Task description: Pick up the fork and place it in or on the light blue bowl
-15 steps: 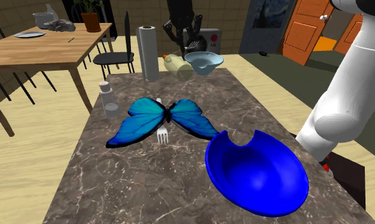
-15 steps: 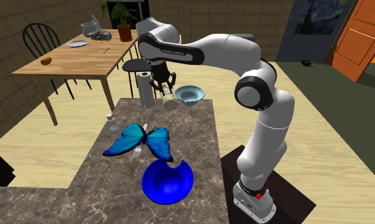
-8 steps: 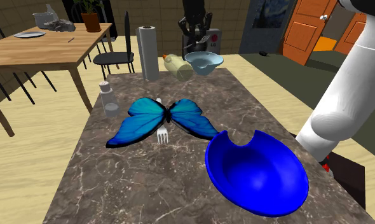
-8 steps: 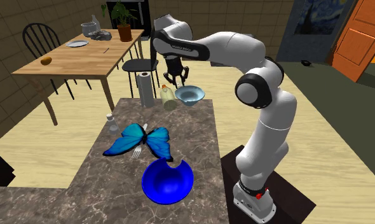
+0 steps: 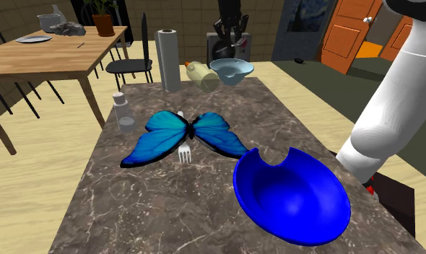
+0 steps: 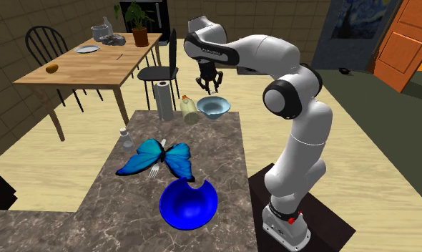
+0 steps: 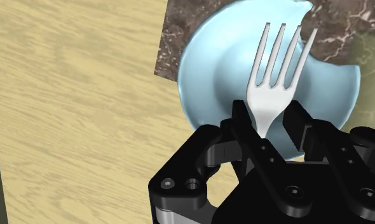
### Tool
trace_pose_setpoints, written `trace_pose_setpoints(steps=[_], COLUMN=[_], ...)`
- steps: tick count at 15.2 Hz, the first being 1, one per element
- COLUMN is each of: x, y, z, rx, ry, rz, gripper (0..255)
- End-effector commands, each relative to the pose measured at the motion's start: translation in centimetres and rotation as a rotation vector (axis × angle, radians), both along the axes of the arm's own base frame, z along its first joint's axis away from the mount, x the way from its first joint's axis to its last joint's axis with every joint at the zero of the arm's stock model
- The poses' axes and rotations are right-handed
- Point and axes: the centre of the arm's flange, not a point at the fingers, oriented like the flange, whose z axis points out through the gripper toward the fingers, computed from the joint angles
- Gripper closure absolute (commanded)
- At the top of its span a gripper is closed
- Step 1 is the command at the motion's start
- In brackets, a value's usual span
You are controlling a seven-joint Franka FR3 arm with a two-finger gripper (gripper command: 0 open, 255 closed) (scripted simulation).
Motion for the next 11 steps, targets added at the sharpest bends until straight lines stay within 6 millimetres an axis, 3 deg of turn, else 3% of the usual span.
trace_pose_setpoints(steps=[1,11], x=[0.1,0.1], y=[-0.3,-0.3], z=[-1.0,-6.2], rx=[0.0,0.0], ry=[0.0,0.0], rz=[0.001,0.001], gripper=[255,255])
